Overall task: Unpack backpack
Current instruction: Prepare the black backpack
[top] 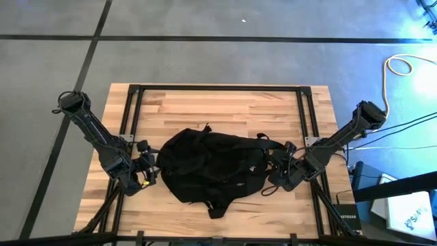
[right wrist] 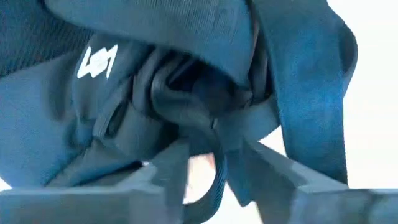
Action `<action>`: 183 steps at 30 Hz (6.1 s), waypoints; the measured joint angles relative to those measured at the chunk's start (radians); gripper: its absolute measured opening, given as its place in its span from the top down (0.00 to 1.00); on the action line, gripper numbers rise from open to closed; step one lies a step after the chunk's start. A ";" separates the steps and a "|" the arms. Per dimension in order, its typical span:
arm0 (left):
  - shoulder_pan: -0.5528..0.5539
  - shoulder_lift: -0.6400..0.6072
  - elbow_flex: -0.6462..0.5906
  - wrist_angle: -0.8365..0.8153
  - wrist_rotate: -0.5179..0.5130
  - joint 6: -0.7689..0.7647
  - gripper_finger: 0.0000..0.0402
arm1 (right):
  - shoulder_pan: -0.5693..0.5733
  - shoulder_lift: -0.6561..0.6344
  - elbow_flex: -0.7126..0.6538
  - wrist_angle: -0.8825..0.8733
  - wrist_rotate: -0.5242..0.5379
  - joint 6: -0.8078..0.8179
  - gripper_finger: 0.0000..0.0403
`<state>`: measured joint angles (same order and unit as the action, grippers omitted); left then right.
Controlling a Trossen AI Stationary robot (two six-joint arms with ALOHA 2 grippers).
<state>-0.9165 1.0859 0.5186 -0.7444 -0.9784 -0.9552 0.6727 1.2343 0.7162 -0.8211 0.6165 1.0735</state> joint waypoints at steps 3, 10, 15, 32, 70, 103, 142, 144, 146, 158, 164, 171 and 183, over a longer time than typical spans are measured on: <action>0.000 0.000 0.000 -0.003 -0.032 0.048 0.19 | 0.000 0.000 0.000 0.028 0.058 -0.048 0.44; -0.006 -0.008 0.051 -0.005 -0.023 0.100 0.19 | -0.001 0.000 0.014 0.068 0.107 -0.121 0.17; -0.014 -0.040 0.141 -0.033 0.007 0.207 0.19 | -0.001 0.000 0.050 0.061 0.137 -0.131 0.12; 0.067 0.036 0.172 0.162 0.048 0.417 0.19 | 0.001 0.000 0.158 0.057 0.113 -0.260 0.19; 0.469 0.589 0.343 1.208 0.635 1.176 0.19 | -0.001 0.038 0.133 0.426 0.098 -0.661 0.31; 0.509 0.735 0.467 1.076 0.284 1.199 0.38 | -0.001 0.038 0.133 0.421 0.098 -0.660 0.30; 0.737 0.587 0.467 1.028 0.151 1.373 0.93 | 0.001 0.038 0.133 0.432 0.099 -0.656 0.30; 0.774 0.587 0.467 1.014 0.151 1.339 0.93 | 0.001 0.038 0.133 0.432 0.099 -0.656 0.30; 0.809 0.587 0.467 0.993 0.152 1.306 0.93 | 0.001 0.038 0.133 0.432 0.099 -0.656 0.30; 0.976 0.622 0.467 0.802 0.352 1.123 0.93 | 0.001 0.038 0.133 0.433 0.108 -0.656 0.30; 1.052 0.673 0.467 0.785 0.544 1.027 0.93 | 0.001 0.038 0.133 0.435 0.108 -0.656 0.30; 1.100 0.735 0.468 0.783 0.623 0.964 0.93 | 0.001 0.038 0.133 0.436 0.109 -0.656 0.30; 1.146 0.783 0.467 0.793 0.870 0.937 0.92 | 0.001 0.038 0.133 0.436 0.109 -0.656 0.30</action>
<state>0.2291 1.8689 0.9860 0.0483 -0.1087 -0.0177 0.6735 1.2724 0.8494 -0.3847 0.7254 0.4175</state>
